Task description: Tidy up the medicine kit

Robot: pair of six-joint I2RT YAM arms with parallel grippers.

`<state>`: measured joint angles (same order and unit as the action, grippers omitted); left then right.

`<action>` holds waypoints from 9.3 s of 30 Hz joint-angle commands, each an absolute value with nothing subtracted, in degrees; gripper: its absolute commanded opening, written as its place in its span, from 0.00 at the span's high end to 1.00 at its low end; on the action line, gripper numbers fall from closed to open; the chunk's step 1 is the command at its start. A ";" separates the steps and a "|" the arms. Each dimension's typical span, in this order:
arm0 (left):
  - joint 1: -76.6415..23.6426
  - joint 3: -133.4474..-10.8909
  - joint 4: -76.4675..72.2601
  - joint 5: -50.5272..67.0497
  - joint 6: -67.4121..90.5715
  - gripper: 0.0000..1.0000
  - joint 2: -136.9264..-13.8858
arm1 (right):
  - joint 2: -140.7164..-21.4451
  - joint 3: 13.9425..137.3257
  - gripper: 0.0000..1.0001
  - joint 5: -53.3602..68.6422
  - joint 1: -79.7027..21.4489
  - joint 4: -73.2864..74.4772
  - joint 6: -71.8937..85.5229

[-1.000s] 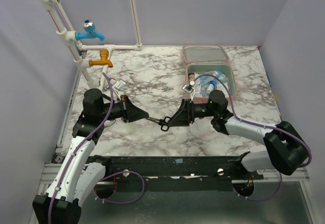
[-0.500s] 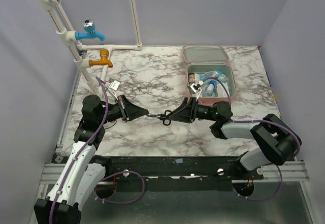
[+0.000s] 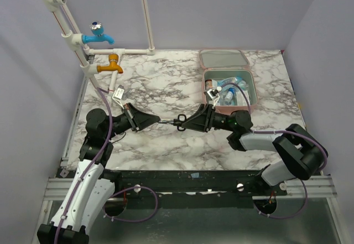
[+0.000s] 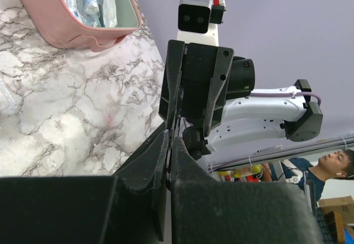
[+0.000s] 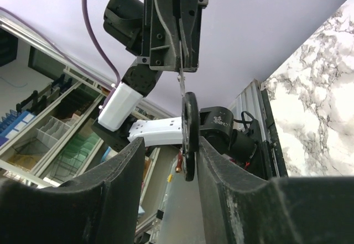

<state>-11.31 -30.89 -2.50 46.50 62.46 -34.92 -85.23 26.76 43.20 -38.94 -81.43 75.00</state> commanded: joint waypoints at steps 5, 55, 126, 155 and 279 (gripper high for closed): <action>-11.14 -30.01 -5.29 45.43 64.67 1.00 -34.54 | -85.03 28.72 0.63 40.87 -39.88 -82.40 73.33; -11.10 -41.90 27.01 34.02 34.45 0.09 -33.92 | -66.21 49.88 0.99 17.45 -22.61 4.04 34.49; -11.77 -35.34 27.41 42.08 28.66 0.06 -34.16 | -88.26 61.23 0.50 21.02 5.80 17.10 32.04; -11.87 -35.17 27.17 42.36 28.72 0.05 -35.42 | -92.26 70.98 0.43 -3.43 5.73 21.44 26.34; -15.03 -35.01 27.44 40.34 29.26 0.01 -35.19 | -107.31 77.02 0.70 -13.79 -23.42 20.38 -49.93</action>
<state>-14.76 -35.42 28.40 42.02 29.39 -34.65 -109.16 79.20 -7.16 -24.36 21.21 -51.03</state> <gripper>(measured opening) 0.985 0.260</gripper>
